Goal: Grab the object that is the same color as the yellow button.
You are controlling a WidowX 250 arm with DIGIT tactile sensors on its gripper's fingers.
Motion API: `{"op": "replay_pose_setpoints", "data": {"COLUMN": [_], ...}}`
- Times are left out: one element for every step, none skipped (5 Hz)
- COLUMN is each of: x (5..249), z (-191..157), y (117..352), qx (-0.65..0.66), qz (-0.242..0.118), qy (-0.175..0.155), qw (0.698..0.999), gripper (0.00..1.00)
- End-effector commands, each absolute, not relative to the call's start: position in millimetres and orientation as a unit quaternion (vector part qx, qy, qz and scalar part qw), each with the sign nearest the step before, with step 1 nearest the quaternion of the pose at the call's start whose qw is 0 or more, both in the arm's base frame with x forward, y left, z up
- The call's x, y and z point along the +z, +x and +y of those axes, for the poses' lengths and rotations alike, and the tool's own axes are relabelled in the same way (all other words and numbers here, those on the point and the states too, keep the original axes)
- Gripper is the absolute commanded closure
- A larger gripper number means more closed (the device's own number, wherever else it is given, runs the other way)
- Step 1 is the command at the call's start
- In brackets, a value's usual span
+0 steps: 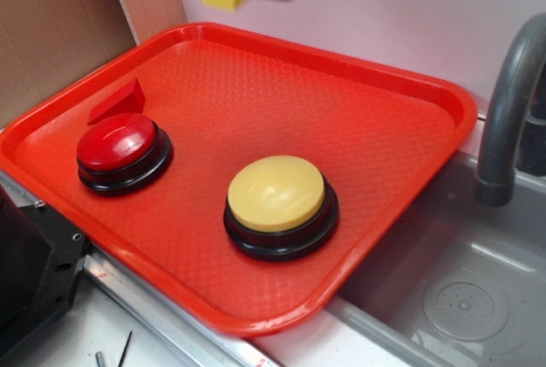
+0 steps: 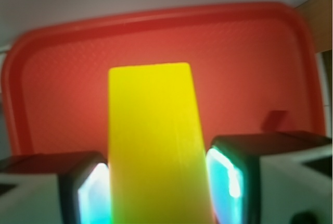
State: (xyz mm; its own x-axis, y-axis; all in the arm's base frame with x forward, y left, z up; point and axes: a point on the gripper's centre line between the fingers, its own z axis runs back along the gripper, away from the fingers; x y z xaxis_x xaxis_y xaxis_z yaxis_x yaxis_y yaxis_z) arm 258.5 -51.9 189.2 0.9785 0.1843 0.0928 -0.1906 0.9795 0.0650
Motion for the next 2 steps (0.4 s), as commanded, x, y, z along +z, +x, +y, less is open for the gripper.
{"op": "replay_pose_setpoints", "data": {"x": [203.6, 197.6], "z": [-24.5, -27.7], "y": [253.7, 257.1], "qx": [0.136, 0.13], "qz": [-0.073, -0.058], "qy": [0.026, 0.032], "qw": [0.988, 0.989], "gripper": [1.0, 1.0]}}
